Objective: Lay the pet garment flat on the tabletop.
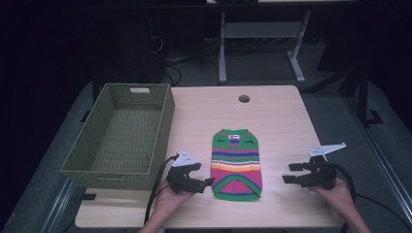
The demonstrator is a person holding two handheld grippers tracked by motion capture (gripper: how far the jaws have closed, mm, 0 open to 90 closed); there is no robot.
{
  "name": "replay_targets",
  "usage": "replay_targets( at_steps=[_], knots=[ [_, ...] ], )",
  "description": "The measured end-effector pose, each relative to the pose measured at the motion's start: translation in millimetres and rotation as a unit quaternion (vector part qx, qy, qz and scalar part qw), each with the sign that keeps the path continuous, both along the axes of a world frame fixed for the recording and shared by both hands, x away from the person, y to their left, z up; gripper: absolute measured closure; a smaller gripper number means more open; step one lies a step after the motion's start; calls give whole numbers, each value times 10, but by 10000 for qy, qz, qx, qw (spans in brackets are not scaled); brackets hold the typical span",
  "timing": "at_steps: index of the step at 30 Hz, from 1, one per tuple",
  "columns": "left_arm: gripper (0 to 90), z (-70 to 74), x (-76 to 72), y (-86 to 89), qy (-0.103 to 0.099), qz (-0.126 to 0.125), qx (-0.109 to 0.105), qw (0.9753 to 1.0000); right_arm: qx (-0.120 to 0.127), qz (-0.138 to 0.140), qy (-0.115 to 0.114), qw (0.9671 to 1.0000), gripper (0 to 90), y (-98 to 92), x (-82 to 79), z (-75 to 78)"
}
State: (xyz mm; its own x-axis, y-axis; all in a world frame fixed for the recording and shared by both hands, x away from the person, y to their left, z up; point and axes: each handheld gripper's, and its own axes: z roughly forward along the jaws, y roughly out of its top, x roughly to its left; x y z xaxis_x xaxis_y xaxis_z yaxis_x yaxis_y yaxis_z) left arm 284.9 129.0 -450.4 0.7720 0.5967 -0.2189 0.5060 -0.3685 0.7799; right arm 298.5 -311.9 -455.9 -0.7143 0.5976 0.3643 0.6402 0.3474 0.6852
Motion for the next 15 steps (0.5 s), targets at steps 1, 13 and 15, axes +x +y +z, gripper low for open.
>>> replay_targets(
  at_steps=[1,13,15],
  knots=[
    [222,-1,-8,4,-13,7,2,10000,-3,-14,-11,10000,282,-8,-16,-6],
    [212,2,-112,92,-7,60,11,10000,-62,-166,22,9998,279,-101,-172,-66],
    [211,4,-138,105,0,57,-6,10000,-52,-175,31,9998,278,-105,-195,-64]
  ],
)
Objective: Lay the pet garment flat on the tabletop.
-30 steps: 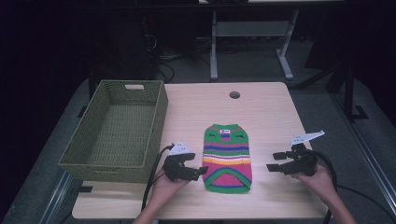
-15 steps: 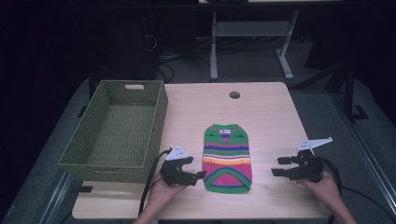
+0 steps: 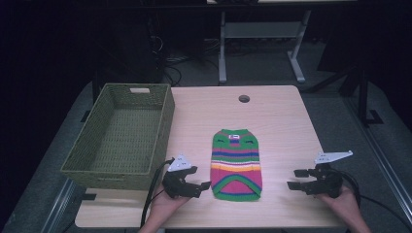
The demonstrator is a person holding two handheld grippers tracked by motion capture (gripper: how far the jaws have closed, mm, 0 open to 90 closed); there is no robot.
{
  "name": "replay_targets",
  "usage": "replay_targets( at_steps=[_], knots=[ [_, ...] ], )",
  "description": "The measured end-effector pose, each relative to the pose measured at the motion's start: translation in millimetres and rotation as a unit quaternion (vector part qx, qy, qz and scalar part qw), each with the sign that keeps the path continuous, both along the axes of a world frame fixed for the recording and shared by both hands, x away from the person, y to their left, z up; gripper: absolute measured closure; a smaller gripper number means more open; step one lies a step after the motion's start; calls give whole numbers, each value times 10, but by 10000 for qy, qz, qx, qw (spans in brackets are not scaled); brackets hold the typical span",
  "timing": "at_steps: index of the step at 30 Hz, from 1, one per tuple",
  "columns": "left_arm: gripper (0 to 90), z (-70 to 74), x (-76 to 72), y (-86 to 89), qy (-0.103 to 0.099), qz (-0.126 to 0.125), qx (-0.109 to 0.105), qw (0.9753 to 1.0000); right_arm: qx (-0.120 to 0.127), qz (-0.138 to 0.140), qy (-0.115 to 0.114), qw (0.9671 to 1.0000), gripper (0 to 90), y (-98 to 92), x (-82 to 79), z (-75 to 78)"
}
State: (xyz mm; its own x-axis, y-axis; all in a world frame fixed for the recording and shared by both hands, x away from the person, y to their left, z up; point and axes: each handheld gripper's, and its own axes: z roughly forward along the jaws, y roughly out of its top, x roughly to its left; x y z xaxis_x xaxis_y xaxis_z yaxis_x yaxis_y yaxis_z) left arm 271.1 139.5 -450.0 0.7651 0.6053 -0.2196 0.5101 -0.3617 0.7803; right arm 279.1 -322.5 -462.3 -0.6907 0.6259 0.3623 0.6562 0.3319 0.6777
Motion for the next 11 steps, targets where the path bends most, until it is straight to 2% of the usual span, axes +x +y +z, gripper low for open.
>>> replay_targets(
  at_steps=[3,8,11],
  knots=[
    [206,17,-60,24,13,-41,-117,9999,-6,8,-29,10000,274,-18,-31,3],
    [201,31,-149,42,-16,-81,-194,9998,12,-79,-63,9999,263,-45,-109,2],
    [199,55,-194,61,-71,-69,-264,9996,183,-138,-155,9996,263,-70,-184,11]
  ],
)
